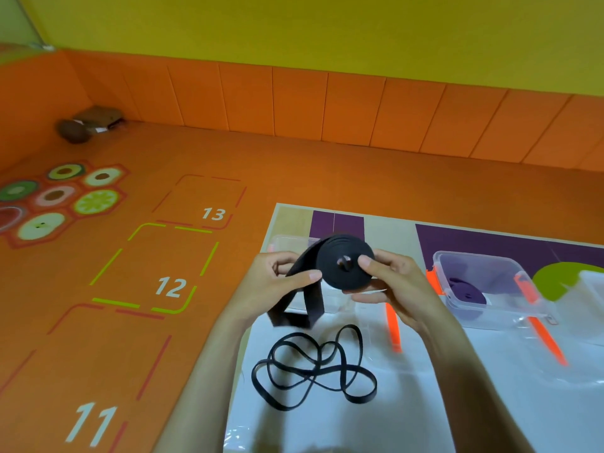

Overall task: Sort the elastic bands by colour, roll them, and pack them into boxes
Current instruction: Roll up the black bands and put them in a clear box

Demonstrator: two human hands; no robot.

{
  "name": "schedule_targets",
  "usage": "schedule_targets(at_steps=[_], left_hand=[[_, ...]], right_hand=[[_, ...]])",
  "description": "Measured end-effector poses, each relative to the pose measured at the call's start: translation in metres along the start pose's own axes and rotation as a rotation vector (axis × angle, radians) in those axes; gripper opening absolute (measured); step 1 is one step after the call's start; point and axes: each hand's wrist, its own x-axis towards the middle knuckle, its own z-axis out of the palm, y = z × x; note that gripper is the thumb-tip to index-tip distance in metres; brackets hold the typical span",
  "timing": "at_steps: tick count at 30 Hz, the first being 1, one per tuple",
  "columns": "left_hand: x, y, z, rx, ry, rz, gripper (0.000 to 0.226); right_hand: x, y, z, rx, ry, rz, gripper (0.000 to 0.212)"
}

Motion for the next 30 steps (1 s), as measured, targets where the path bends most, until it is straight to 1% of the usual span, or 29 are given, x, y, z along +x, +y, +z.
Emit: schedule_targets(at_steps=[3, 5, 7, 9, 10, 12, 14, 20, 23, 27, 30], left_hand=[[-0.004, -0.002, -0.001, 0.034, -0.05, -0.044, 0.016], [-0.005, 0.0, 0.0, 0.004, -0.111, -0.055, 0.025], [-0.005, 0.006, 0.002, -0.045, -0.128, -0.035, 0.033], [-0.003, 0.013, 0.005, -0.072, -0.121, -0.015, 0.036], [-0.002, 0.015, 0.007, -0.064, -0.109, -0.011, 0.034], [0.002, 0.014, 0.006, -0.061, -0.057, 0.009, 0.026], [0.004, 0.011, 0.002, -0.107, -0.032, 0.006, 0.021], [0.005, 0.005, 0.001, -0.097, 0.014, -0.014, 0.03], [0.003, 0.003, 0.002, -0.102, 0.014, 0.03, 0.028], [-0.002, 0.0, 0.003, -0.094, 0.002, 0.123, 0.032], [-0.004, 0.0, 0.004, -0.061, -0.002, 0.154, 0.038]], right_hand=[[-0.003, 0.002, -0.008, -0.1, -0.049, 0.006, 0.041], [-0.004, 0.005, -0.011, -0.051, -0.057, 0.01, 0.044], [-0.004, 0.009, -0.01, 0.032, -0.042, 0.012, 0.052], [-0.004, 0.012, -0.007, 0.068, -0.023, 0.011, 0.058], [-0.004, 0.013, -0.006, 0.07, -0.023, 0.009, 0.059], [-0.003, 0.015, -0.006, 0.06, -0.047, 0.003, 0.055], [-0.003, 0.016, -0.007, 0.051, -0.09, -0.001, 0.051], [-0.006, 0.024, -0.006, 0.031, -0.08, 0.002, 0.049], [-0.007, 0.027, -0.006, 0.047, -0.093, 0.011, 0.051], [-0.009, 0.02, -0.006, -0.043, -0.164, 0.041, 0.052], [-0.01, 0.008, -0.009, -0.228, -0.194, 0.063, 0.049]])
